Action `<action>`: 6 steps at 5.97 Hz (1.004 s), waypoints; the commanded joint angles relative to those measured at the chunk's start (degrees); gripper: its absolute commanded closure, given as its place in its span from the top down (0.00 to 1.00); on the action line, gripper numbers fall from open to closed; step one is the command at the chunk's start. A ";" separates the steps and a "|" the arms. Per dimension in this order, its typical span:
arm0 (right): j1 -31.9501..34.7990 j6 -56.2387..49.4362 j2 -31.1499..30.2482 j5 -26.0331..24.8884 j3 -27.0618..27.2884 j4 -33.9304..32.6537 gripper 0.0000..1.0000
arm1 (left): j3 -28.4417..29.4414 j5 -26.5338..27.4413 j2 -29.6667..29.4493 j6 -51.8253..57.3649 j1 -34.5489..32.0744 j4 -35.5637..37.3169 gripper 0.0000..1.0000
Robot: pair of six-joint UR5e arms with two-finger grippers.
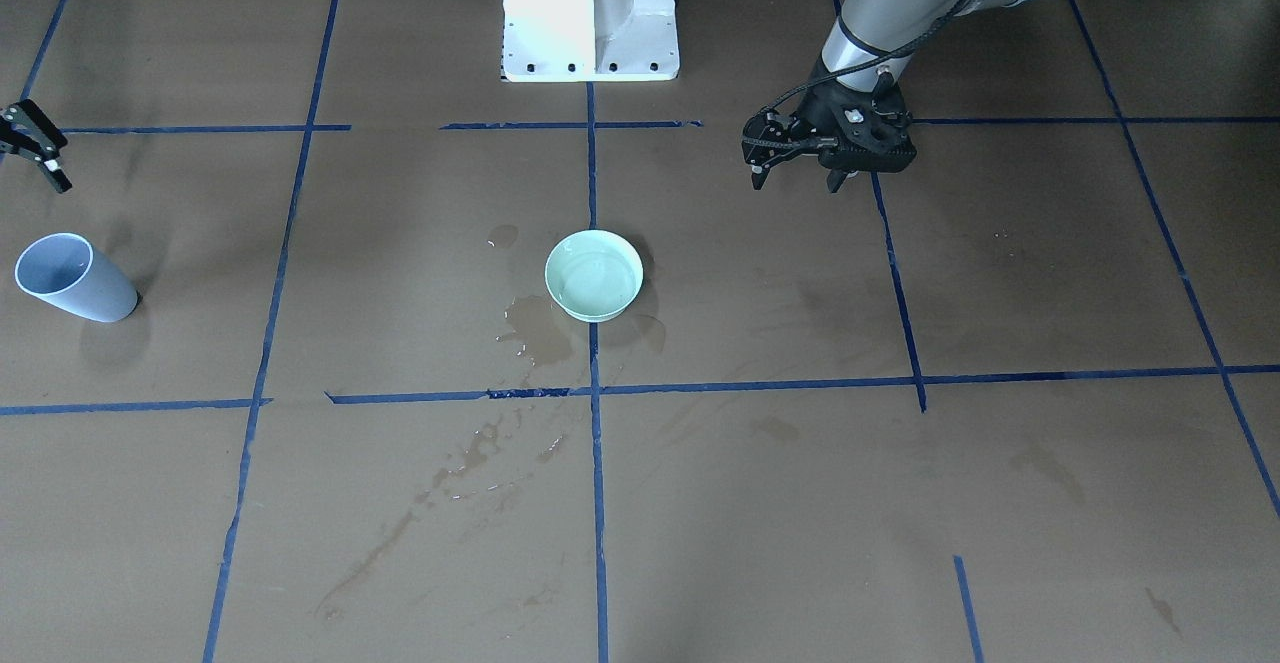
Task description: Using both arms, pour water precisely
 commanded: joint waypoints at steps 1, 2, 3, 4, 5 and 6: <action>17.81 -8.40 1.57 18.22 -0.79 -4.11 1.00 | 0.00 0.00 -0.06 -0.02 0.00 0.00 1.00; 27.56 -16.27 2.71 26.74 -0.70 -11.10 1.00 | 0.00 0.00 -0.06 -0.02 0.00 0.00 1.00; 33.40 -23.84 4.73 30.40 -0.52 -19.61 1.00 | 0.00 0.00 -0.14 -0.02 0.09 0.00 1.00; 34.59 -28.26 5.36 30.61 -0.26 -28.92 1.00 | 0.09 0.09 -0.67 -1.84 0.18 0.00 1.00; 35.38 -34.31 7.62 30.87 -0.35 -38.41 1.00 | 0.00 0.09 -1.02 -2.12 0.26 0.00 1.00; 38.00 -44.81 10.78 33.40 -0.17 -51.21 1.00 | 0.35 0.09 -1.02 -2.04 0.27 0.00 1.00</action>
